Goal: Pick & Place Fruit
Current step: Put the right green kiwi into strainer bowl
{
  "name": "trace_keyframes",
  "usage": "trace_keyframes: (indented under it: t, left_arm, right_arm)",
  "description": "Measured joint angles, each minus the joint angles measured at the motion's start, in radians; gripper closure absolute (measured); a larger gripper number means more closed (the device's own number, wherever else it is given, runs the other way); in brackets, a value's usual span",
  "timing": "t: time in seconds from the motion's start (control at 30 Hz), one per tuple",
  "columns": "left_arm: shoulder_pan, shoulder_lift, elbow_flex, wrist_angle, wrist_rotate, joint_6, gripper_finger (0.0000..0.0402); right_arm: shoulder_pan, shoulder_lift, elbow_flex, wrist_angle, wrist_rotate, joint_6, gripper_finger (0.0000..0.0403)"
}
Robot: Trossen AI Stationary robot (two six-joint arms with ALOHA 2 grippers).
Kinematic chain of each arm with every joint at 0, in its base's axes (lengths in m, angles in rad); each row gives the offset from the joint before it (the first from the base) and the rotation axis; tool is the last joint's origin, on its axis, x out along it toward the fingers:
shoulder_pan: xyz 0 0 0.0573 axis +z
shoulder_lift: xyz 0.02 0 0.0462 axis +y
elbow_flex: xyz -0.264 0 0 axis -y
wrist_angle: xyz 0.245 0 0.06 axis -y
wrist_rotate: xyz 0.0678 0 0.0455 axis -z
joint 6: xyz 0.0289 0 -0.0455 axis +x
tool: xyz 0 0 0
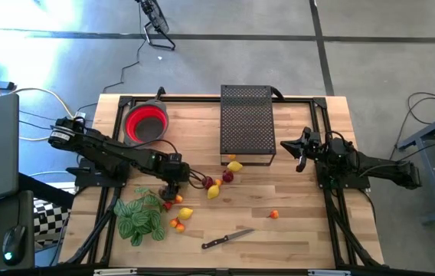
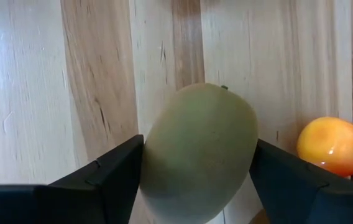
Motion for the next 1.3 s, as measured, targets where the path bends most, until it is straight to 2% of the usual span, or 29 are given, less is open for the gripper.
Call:
trace_keyframes:
  t: [0.27,0.93,1.1,1.3]
  left_arm:
    - [0.000,0.000,0.000,0.000,-0.001,-0.005,0.0143]
    - [0.000,-0.002,0.003,0.001,-0.039,-0.132,0.0142]
    - [0.000,-0.002,0.064,-0.030,-0.047,-0.132,0.0144]
    - [0.000,-0.002,0.195,-0.216,-0.117,-0.108,0.0155]
  right_arm:
    - [0.000,0.000,0.000,0.000,0.000,0.000,0.0401]
    - [0.000,0.000,0.000,0.000,0.000,0.000,0.0401]
    - [0.000,0.000,0.000,0.000,0.000,0.000,0.0401]
    - [0.000,0.000,0.000,0.000,0.000,0.000,0.0401]
